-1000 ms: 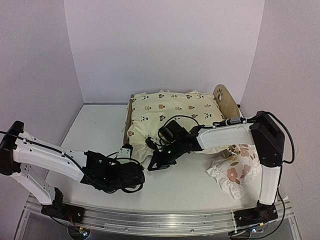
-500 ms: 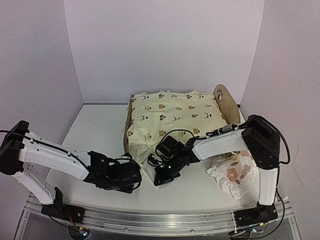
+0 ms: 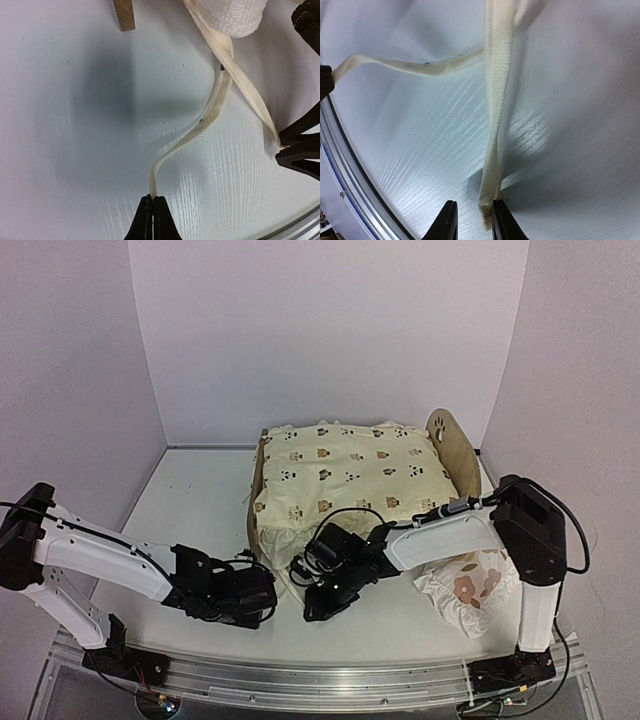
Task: Set up the pet bed
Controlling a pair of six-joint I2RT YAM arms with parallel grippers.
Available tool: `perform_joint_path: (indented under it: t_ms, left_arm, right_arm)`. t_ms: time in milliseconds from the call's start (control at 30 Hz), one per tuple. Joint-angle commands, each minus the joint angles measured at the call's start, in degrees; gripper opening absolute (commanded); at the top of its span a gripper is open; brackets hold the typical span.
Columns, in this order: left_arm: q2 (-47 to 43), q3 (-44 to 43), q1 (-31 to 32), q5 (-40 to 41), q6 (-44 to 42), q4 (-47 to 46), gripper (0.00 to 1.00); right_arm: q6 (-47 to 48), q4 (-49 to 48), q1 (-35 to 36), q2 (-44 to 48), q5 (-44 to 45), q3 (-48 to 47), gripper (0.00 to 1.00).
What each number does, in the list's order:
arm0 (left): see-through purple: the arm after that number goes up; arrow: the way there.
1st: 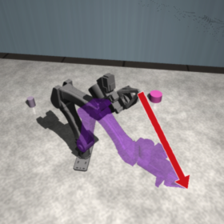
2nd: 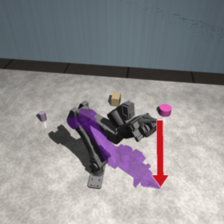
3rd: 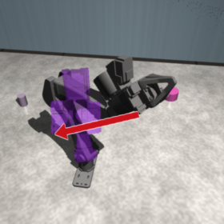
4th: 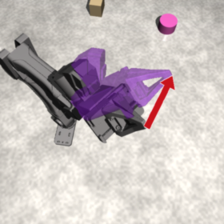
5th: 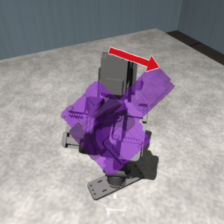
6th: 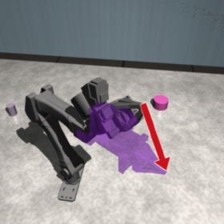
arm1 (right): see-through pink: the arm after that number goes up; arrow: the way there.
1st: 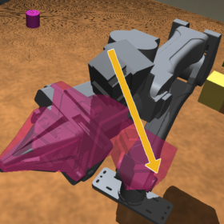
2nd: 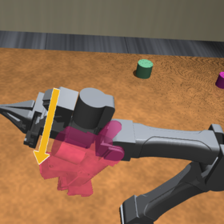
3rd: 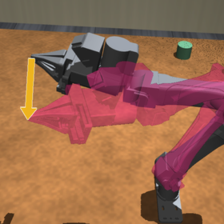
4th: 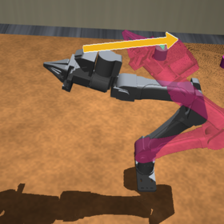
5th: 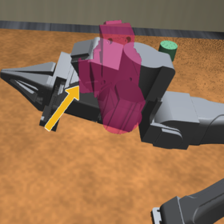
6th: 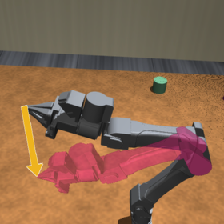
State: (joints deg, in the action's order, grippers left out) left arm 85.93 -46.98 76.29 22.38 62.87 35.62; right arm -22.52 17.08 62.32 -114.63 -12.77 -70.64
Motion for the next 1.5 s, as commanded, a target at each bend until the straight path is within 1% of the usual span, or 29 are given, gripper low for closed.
perform_joint_path:
  t_ms: [0, 167, 400, 567, 800, 933, 1133, 1267, 1467]
  left_arm:
    - [-1.6, -0.1, -0.1, 2.5, -1.1, -1.8, 0.00]
    - [-1.7, -0.3, -0.2, 3.3, -2.3, -3.2, 0.00]
    - [-1.1, -0.6, -0.1, 3.5, -3.2, -3.9, 0.00]
    - [-2.3, 0.2, -0.2, 3.5, -3.2, -4.3, 0.00]
    - [-2.6, 0.6, -0.1, 3.5, -3.3, -4.5, 0.00]
    - [-2.7, 0.4, -0.1, 3.5, -3.4, -4.3, 0.00]
    - [-2.7, 0.1, -0.1, 3.7, -3.6, -4.2, 0.00]
    - [-2.3, -0.2, -0.2, 3.7, -3.7, -4.1, 0.00]
    - [-2.2, -0.7, -0.2, 4.0, -3.9, -4.0, 0.00]
  right_arm:
    - [1.9, 2.2, 0.0, 2.6, 9.2, -3.9, 0.26]
    - [3.7, -1.3, -0.1, 1.4, 17.0, -6.1, 0.26]
    - [5.8, -12.3, -1.0, -3.3, 15.2, -7.7, 0.26]
    - [7.0, -15.9, -1.5, -6.1, 14.9, -8.8, 0.28]
    - [8.6, -28.0, -1.6, -8.0, 16.7, -5.2, 0.26]
    - [9.0, -33.1, -1.6, -8.2, 19.9, -2.7, 0.25]
    - [9.4, -33.8, -1.6, -9.4, 22.7, -2.5, 0.24]
    - [9.1, -34.0, -1.6, -10.1, 22.5, -2.3, 0.27]
    - [9.2, -34.4, -1.6, -10.9, 22.9, -1.6, 0.27]
